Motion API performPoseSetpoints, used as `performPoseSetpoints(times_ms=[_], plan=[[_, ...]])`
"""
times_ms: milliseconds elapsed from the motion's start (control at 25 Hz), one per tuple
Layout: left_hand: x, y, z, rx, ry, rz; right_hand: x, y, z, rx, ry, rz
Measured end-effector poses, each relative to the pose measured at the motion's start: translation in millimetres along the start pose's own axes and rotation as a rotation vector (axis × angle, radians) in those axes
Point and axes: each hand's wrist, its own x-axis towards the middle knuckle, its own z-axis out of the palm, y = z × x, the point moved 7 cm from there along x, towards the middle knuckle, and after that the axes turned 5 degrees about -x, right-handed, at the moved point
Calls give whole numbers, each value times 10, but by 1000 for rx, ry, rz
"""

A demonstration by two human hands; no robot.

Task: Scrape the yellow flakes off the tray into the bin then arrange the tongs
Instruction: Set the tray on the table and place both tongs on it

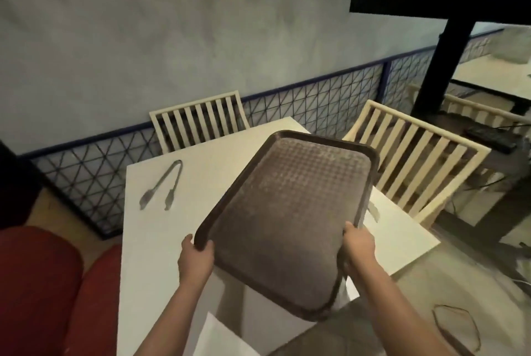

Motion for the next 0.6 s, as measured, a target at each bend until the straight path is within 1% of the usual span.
performPoseSetpoints(times_ms=[80, 120, 160, 200, 280, 400, 440, 520, 600], plan=[[-5, -155, 101, -187, -158, -146, -47, -77, 464, 50, -21, 27], [-6, -195, 170, -308, -225, -188, -84, -110, 680, 71, -28, 40], [3, -217, 198, -440, -247, -206, -124, -125, 883, 93, -41, 55], [46, -229, 177, -554, -229, -203, -168, -122, 1067, 116, -60, 76], [207, -251, 70, -675, -167, -158, -248, -54, 1355, 129, -113, 115], [571, -350, -159, -663, -109, -108, -329, 4, 1654, 81, -214, 68], [681, -391, -242, -633, -93, -107, -301, -18, 1653, 89, -206, 37], [867, -498, -408, -566, -70, -113, -139, -110, 1440, 108, -77, 6], [1010, -566, -528, -502, -97, -107, 96, -197, 1155, 57, 18, -23]])
